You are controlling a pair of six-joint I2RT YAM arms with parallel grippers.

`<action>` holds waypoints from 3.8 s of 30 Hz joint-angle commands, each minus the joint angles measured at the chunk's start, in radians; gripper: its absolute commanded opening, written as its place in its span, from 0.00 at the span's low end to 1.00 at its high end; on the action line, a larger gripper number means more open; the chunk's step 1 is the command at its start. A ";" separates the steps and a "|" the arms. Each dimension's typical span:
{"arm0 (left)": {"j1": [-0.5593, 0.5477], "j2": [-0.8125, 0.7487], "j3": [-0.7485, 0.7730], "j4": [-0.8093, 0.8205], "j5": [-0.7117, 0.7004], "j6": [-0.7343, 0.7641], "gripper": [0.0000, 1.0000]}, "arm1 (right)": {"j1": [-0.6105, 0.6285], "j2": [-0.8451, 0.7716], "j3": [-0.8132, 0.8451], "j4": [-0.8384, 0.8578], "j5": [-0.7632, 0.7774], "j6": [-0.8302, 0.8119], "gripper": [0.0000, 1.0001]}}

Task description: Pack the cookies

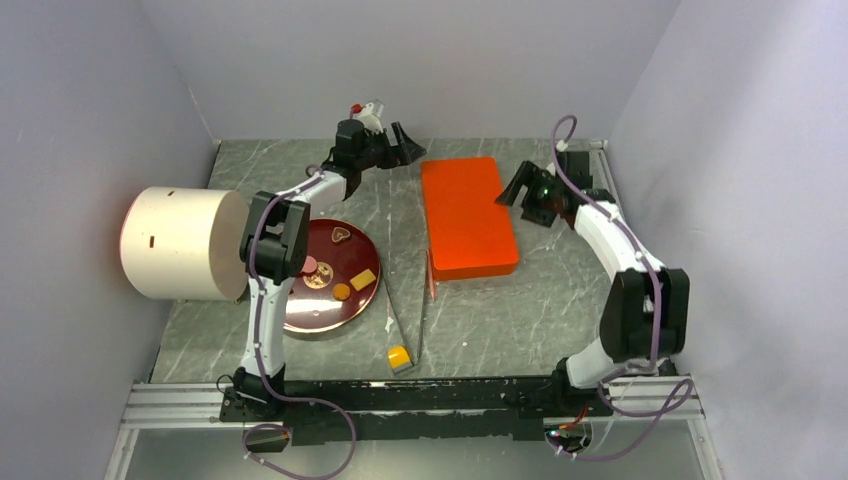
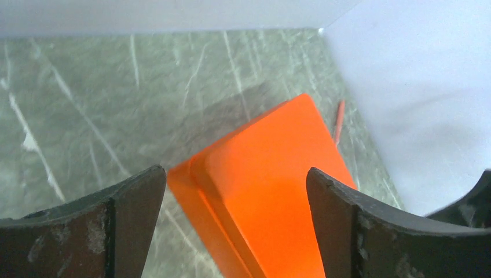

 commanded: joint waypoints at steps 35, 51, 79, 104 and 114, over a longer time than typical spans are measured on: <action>-0.042 0.160 -0.082 0.605 0.401 -0.257 0.83 | 0.092 -0.571 -0.603 -0.055 0.124 0.205 0.83; -0.076 0.044 -0.298 0.699 0.467 -0.292 0.74 | 0.085 -0.418 -0.531 0.010 0.204 0.093 0.83; -0.086 -0.248 -0.577 0.306 0.316 -0.037 0.75 | 0.077 -0.092 -0.225 0.010 0.164 -0.166 0.83; -0.086 -0.268 -0.625 -0.197 -0.047 0.115 0.41 | 0.065 -0.040 -0.220 0.039 0.139 -0.156 0.83; -0.119 -0.307 -0.656 -0.271 -0.132 0.113 0.42 | 0.056 -0.018 -0.189 0.040 0.158 -0.147 0.83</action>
